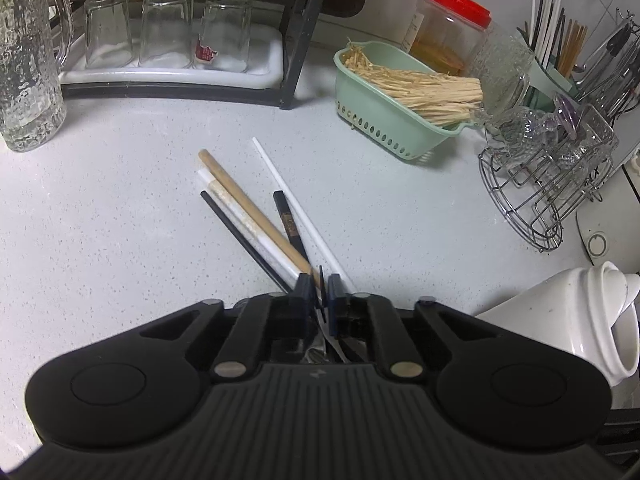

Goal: Organize utensils
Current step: 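Grasp the metal fork with the left tool, then carry the fork over the white mug and drop it in with left tool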

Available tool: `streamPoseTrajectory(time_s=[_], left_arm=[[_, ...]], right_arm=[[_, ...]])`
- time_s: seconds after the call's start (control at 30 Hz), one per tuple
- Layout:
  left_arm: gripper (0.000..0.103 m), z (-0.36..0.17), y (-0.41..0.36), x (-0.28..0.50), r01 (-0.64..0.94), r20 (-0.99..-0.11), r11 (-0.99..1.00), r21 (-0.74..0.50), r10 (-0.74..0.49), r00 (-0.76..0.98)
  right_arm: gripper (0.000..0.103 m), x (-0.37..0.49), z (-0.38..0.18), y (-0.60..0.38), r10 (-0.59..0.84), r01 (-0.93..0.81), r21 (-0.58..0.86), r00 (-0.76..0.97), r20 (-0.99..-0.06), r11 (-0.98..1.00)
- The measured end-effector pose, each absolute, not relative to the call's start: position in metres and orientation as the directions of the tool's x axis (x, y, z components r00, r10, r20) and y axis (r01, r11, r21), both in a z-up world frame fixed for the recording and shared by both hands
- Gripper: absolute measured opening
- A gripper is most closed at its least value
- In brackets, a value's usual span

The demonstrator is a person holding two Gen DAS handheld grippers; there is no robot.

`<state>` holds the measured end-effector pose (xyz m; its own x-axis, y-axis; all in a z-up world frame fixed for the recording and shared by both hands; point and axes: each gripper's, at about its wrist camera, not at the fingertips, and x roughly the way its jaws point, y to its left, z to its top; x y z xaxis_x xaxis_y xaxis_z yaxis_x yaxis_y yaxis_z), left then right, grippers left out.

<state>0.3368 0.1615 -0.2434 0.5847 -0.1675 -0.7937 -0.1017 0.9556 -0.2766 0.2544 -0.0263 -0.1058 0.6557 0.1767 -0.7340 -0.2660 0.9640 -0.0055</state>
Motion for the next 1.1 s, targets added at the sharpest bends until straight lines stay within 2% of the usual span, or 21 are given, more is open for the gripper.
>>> streamPoseTrajectory(time_s=[0.17, 0.73, 1.1], left_arm=[[0.002, -0.243, 0.163, 0.336, -0.092, -0.799, 0.956, -0.278, -0.176, 0.575], [0.001, -0.191, 0.154, 0.327, -0.045, -0.795, 0.970, -0.240, -0.170, 0.582], [0.001, -0.140, 0.154, 0.315, -0.012, -0.745, 0.972, -0.233, -0.170, 0.645]], right_arm=[[0.091, 0.255, -0.106, -0.026, 0.174, -0.261, -0.004, 0.655, -0.736, 0.965], [0.091, 0.264, -0.107, -0.024, 0.161, -0.261, -0.009, 0.621, -0.767, 0.965], [0.091, 0.266, -0.107, -0.023, 0.178, -0.286, -0.005, 0.609, -0.773, 0.958]])
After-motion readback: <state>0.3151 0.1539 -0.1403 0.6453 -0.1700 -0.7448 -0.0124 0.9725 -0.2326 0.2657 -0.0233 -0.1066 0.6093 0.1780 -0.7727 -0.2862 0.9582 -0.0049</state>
